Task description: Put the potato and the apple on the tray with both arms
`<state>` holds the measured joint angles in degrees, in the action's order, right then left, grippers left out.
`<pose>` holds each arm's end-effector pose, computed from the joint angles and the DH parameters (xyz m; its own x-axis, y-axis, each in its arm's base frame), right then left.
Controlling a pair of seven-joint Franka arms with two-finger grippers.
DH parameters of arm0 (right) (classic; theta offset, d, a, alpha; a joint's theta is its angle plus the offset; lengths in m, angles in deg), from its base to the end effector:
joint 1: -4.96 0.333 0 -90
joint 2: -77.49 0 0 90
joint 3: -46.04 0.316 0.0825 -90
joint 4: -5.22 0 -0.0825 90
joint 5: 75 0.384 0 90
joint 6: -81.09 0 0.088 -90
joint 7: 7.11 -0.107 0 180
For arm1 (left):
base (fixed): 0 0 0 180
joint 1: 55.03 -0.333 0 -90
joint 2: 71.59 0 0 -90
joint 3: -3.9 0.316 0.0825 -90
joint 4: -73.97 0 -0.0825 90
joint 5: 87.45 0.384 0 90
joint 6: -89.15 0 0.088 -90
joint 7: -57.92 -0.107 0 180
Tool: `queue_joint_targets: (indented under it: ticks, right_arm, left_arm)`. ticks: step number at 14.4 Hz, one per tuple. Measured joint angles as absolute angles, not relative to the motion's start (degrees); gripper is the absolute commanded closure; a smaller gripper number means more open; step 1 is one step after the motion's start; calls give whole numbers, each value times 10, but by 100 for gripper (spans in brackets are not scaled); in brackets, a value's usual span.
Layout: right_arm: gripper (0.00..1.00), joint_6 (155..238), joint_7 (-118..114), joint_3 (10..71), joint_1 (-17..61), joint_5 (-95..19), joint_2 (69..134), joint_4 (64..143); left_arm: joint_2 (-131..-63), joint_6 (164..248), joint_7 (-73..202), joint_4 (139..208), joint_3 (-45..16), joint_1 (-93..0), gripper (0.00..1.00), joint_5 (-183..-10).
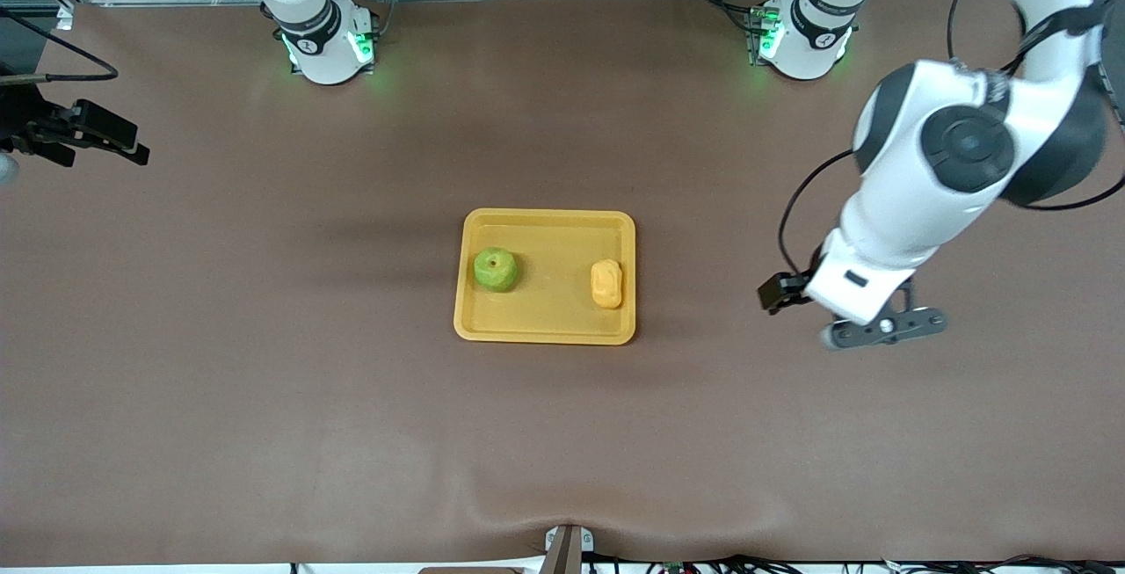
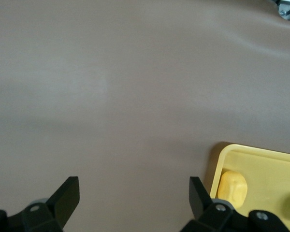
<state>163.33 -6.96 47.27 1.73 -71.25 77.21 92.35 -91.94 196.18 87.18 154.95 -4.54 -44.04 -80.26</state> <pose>0.5389 -0.0111 0.6394 0.9965 -0.0234 -0.0799 -0.0286 -0.9974 -0.0654 0.6471 -0.2020 0.5106 0.9808 0.1501 0.1245 0.1529 -0.9882 -0.0128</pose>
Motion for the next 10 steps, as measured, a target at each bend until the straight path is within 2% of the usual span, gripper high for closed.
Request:
queue_joint_targets:
  ticks: [10]
  right_arm:
    - [0,1630,-70,470,17,-721,776,906]
  left_arm:
    - [-856,1920,753,1551,-46,-487,0,-756]
